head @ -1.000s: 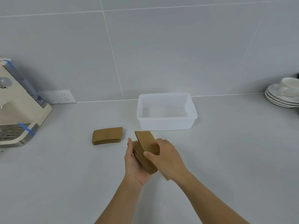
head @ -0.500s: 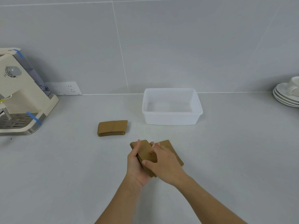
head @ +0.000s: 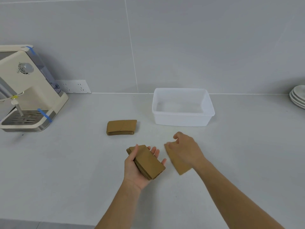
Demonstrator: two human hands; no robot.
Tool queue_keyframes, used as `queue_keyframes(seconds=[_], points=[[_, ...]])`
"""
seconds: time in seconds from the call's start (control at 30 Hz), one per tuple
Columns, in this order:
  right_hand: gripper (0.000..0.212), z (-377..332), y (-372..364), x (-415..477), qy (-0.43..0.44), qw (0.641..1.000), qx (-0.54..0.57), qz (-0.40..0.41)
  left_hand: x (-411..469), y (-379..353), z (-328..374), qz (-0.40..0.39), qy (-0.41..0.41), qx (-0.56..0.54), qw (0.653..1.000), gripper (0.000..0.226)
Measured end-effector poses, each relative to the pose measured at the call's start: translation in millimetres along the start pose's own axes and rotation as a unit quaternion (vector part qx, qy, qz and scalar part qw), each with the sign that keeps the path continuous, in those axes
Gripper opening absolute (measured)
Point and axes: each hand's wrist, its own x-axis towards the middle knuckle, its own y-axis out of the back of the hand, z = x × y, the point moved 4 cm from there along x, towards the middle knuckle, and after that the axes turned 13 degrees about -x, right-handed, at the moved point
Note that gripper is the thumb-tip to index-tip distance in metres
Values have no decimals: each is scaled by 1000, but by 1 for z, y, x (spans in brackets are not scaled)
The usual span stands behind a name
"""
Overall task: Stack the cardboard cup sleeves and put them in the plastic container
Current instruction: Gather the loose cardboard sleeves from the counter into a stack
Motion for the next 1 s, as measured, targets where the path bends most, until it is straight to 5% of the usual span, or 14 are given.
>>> queue_keyframes(seconds=[0.3,0.63,1.0], points=[[81,44,-68,2,-46,981,-184,32,-5,18,16,14,-27,-7,1000,43],[52,39,-77,-11,-1,961,-259,96,-3,23,13,11,-22,-9,1000,46],[38,22,-29,-5,-8,998,-49,32,2,9,9,5,-6,-3,1000,50]])
